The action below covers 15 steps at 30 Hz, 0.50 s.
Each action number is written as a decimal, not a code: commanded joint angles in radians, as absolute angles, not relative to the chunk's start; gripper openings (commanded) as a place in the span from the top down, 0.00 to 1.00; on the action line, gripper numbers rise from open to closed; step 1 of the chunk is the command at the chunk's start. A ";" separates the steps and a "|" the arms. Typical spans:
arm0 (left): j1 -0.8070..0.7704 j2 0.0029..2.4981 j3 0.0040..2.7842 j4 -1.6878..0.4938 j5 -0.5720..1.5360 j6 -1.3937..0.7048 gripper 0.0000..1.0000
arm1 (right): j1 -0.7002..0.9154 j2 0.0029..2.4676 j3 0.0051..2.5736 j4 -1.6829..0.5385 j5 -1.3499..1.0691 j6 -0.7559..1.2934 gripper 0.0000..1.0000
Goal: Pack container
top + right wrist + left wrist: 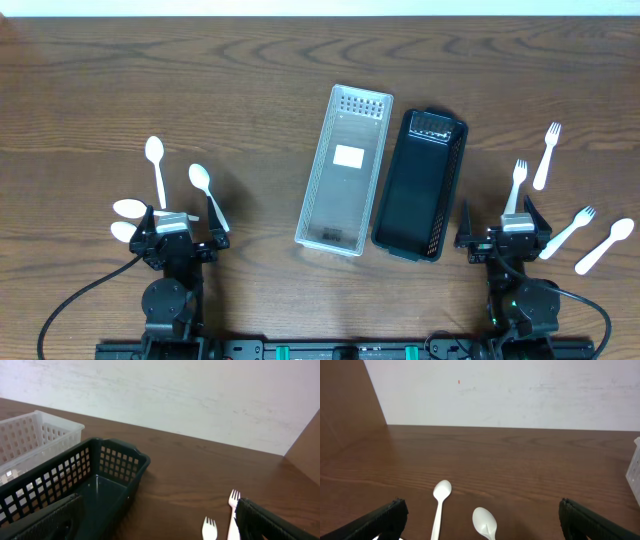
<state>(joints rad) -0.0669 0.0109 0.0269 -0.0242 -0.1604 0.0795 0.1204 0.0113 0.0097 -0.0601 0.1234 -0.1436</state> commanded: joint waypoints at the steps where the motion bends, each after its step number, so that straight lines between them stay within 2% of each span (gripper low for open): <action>1: -0.063 0.005 0.004 -0.059 -0.165 0.090 0.02 | 0.125 0.006 0.006 -0.060 0.123 -0.159 0.01; 10: -0.063 0.005 0.004 -0.056 -0.165 0.089 0.02 | 0.125 0.006 0.006 -0.060 0.123 -0.159 0.01; 15: -0.063 0.005 0.004 -0.056 -0.165 0.090 0.02 | 0.125 0.006 0.006 0.023 0.131 -0.193 0.01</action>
<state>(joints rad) -0.0669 0.0109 0.0269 -0.0238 -0.1604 0.0795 0.1204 0.0113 0.0082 0.0013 0.1249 -0.1574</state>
